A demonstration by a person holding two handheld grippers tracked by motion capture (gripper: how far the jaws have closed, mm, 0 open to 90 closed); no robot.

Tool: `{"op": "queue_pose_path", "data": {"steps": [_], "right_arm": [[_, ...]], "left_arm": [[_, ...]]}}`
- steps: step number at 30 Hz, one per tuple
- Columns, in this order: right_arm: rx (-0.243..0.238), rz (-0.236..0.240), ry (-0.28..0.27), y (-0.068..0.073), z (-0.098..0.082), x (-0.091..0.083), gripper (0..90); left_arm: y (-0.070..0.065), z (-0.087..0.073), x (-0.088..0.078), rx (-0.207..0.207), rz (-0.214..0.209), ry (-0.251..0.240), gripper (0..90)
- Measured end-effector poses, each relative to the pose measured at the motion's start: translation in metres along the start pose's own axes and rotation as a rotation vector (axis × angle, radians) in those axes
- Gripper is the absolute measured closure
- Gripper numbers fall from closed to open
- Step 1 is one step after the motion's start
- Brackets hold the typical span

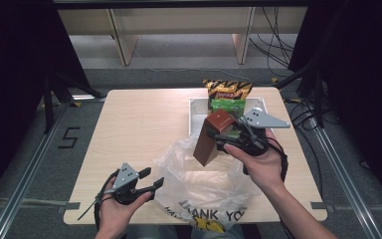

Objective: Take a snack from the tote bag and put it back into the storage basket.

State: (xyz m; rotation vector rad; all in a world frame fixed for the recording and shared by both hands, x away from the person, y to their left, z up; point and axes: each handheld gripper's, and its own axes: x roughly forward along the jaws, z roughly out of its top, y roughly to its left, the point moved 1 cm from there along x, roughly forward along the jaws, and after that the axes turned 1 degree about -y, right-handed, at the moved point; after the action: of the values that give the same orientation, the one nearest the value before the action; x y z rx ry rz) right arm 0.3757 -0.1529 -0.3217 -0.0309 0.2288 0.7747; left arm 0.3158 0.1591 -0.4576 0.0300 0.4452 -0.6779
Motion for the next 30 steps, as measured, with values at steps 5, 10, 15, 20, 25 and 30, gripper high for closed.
{"op": "queue_pose_path", "data": {"steps": [5,10,15,20,25,30], "right_arm": [[0.029,-0.014,0.016,0.000,0.001,0.000,38.6],[0.012,-0.014,0.001,-0.002,0.003,0.001,38.6],[0.028,-0.020,0.011,-0.003,0.006,0.001,38.6],[0.018,-0.042,-0.001,-0.008,0.009,0.002,38.6],[0.035,-0.033,0.000,-0.010,0.011,0.003,38.6],[0.056,-0.050,-0.003,-0.013,0.014,0.003,38.6]], "left_arm": [[0.000,0.000,0.000,-0.001,-0.005,-0.004,40.5],[0.000,0.000,0.000,-0.001,-0.002,0.001,40.5],[0.000,0.000,0.000,0.000,-0.001,0.001,40.5],[0.000,0.000,0.001,-0.002,-0.007,-0.002,40.6],[0.000,0.000,0.000,0.000,-0.002,0.001,40.5],[0.000,0.000,0.000,0.001,-0.002,0.001,40.5]]}}
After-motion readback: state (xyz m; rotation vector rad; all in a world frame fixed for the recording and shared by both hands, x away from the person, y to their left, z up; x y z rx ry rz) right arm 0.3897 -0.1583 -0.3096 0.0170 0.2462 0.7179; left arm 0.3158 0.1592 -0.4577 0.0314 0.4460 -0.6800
